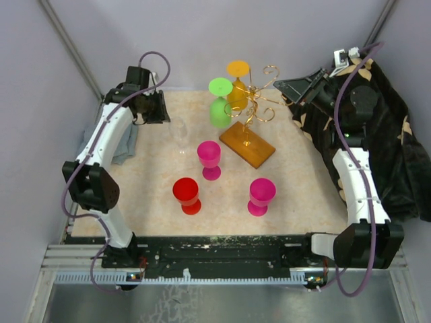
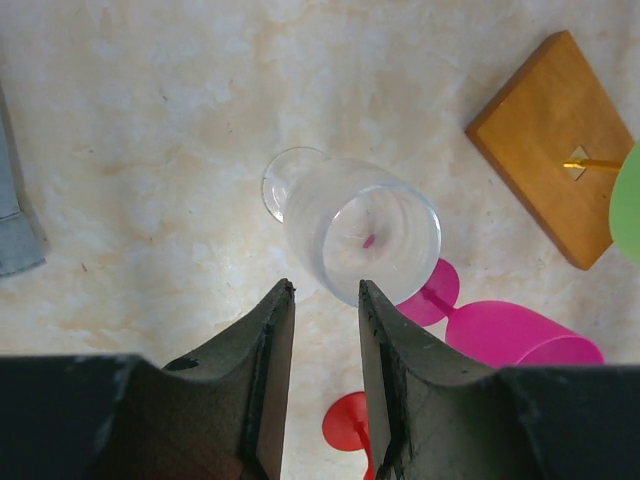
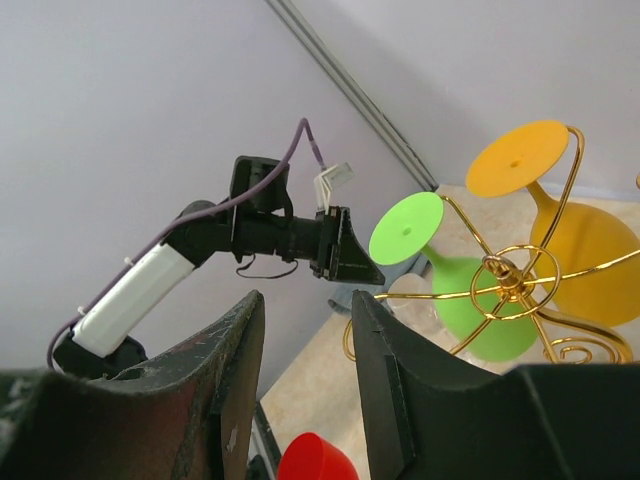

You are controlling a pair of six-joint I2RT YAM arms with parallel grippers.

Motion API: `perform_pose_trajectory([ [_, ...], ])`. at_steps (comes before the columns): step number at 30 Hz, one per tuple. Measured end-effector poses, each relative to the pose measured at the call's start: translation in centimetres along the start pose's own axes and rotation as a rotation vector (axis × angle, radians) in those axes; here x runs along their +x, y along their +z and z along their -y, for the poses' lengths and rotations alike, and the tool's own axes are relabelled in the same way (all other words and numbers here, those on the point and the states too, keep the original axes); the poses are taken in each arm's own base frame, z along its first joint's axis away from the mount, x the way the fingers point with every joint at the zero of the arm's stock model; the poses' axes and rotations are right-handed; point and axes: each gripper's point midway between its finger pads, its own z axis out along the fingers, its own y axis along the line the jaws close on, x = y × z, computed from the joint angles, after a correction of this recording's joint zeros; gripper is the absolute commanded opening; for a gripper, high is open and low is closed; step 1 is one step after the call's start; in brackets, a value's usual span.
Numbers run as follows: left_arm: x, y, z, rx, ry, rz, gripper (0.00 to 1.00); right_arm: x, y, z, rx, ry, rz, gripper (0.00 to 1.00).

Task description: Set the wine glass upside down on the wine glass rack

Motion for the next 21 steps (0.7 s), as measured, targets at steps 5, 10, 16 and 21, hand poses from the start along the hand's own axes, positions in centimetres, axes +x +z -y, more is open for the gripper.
perform_pose_trajectory([
  [5,0.8,0.8,0.6,-0.033,0.059,-0.021,0.38,0.0,0.0,0.1,0.002,0.003,-0.001,0.41],
  [10,0.9,1.5,0.5,-0.063,0.087,-0.027,0.38,0.0,0.0,0.2,0.002,0.003,-0.001,0.41],
  [16,1.4,2.7,-0.3,-0.109,0.104,-0.047,0.38,0.1,0.0,0.3,0.007,0.009,-0.004,0.41],
  [21,1.7,3.5,-0.7,-0.137,0.117,-0.058,0.32,0.2,0.0,0.3,0.01,0.012,-0.005,0.41],
])
